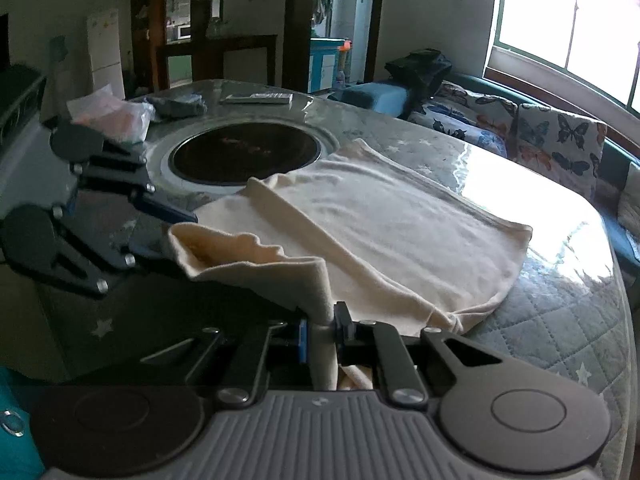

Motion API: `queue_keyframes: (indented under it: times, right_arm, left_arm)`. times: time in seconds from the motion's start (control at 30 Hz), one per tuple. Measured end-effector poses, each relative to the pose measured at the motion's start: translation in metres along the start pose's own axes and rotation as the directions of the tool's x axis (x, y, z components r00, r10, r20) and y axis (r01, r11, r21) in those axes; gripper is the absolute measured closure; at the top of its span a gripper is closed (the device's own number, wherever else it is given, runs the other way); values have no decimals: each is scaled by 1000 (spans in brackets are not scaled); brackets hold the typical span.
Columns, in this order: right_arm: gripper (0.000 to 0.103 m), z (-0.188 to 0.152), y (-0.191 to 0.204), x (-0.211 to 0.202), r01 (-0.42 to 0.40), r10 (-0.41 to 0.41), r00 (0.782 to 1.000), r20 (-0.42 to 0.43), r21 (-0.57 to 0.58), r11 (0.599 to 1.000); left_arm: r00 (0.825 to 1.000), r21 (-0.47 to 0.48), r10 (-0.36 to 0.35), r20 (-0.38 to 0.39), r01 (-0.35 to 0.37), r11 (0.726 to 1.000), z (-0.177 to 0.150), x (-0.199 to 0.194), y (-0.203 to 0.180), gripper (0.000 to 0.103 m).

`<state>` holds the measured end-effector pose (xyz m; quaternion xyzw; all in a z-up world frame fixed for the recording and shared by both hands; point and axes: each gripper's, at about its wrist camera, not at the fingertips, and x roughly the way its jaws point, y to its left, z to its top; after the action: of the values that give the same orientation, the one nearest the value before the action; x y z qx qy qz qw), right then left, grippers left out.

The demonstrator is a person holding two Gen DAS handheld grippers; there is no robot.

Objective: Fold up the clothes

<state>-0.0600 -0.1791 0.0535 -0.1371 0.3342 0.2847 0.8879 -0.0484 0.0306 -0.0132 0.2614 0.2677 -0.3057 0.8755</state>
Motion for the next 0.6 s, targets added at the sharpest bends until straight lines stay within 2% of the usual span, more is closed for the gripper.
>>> queue_keyframes:
  times: [0.07,0.27,0.3,0.33,0.43,0.5,0.6]
  right_arm:
    - [92,3,0,-3,1,-1,1000,6,7,1000]
    - [92,9,1,-8,8,-8,1000,21,3,1000]
    - [92,10,2,-8,12,-12,1000,24,-3,1000]
    - [93,10,3,-8,14,-14,1000,26,-7,1000]
    - [94,6,5,-11,15,-15,999,31,-9,1000]
    - [94,3,7,-12,15,-15,999,34,-11,1000]
    - [94,-1,9,-15,15,-14,999,39,-13,1000]
  left_arm:
    - [1000,17,0,-2,0,1000,0,1,-5,53]
    - [998,64,63,-12,-62,996,-3,12,-8,52]
    - [998,62,64,-12,-63,996,-4,13,-5,57]
    - [998,59,64,-12,-63,996,-4,13,-2,70]
    - [998,46,58,-11,-58,997,-7,11,5,91]
    - [999,26,39,3,-39,999,-7,4,11,96]
    - [1000,13,13,24,-13,1000,-5,-9,14,97]
